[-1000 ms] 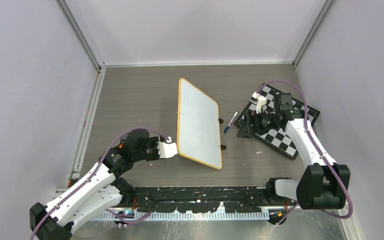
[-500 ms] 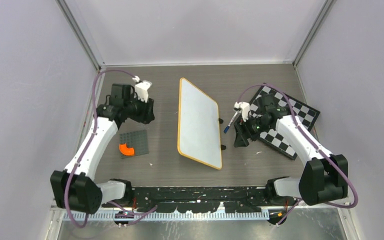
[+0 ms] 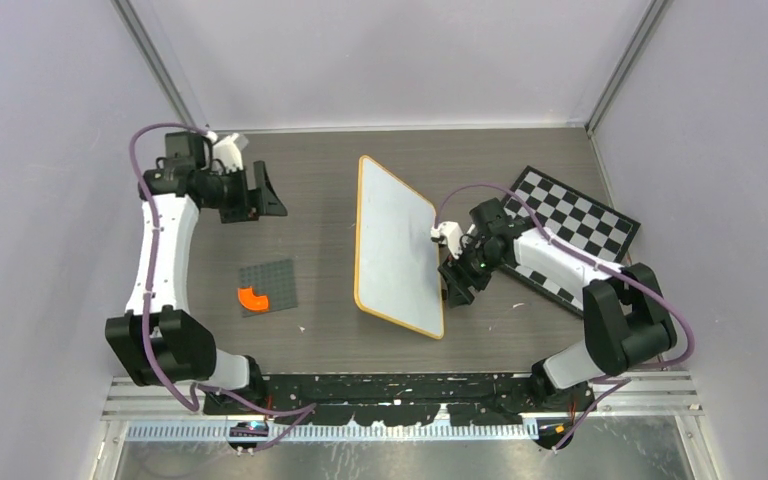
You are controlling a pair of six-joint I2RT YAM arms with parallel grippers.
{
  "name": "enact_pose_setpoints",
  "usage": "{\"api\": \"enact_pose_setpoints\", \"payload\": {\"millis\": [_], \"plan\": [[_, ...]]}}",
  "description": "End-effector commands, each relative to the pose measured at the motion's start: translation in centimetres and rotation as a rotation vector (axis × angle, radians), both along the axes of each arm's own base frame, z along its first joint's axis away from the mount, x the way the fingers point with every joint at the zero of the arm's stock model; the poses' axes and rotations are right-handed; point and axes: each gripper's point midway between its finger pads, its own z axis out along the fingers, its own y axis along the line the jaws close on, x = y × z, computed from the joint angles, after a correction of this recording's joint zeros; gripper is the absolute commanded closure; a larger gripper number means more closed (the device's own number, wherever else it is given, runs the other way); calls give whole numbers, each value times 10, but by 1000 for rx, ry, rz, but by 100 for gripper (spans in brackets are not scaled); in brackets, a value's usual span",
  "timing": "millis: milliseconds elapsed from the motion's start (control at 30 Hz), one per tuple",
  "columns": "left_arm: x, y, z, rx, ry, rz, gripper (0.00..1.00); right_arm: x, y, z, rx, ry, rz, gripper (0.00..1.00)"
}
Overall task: Write a sentence on the whiteboard
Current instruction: Adjust the whiteboard at the center of the board.
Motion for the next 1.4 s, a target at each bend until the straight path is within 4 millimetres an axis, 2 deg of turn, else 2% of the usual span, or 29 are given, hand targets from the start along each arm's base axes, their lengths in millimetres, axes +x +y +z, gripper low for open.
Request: {"api": "enact_pose_setpoints", "payload": {"millis": [0,67,167,400,600,933,1067,1133,1200,1300,1367], "plan": [[3,9,51,-107,-100,46,21,14,23,-1,73,-51,42,30],[10,19,66,-154,-146,97,21,16,27,-7,61,-49,64,32],[14,27,68,-192,-166,138,21,12,29,-15,29,-21,99,35],[10,27,35,-248,-99,184,21,-9,39,-12,19,36,180,46],[16,29,26,-295,-86,223,22,-20,68,1,90,47,182,47],[20,28,19,-345,-69,261,22,-34,120,-2,117,44,222,46],[22,26,17,-374,-69,274,21,-40,132,9,148,32,239,45],[24,26,18,-383,-75,278,21,-40,133,23,172,17,216,45],[28,27,23,-383,-90,281,21,-37,126,37,185,-18,184,44],[33,28,34,-390,-131,285,20,-23,104,55,198,-94,82,44],[35,30,41,-380,-168,290,21,-6,84,62,197,-148,-29,44]]}}
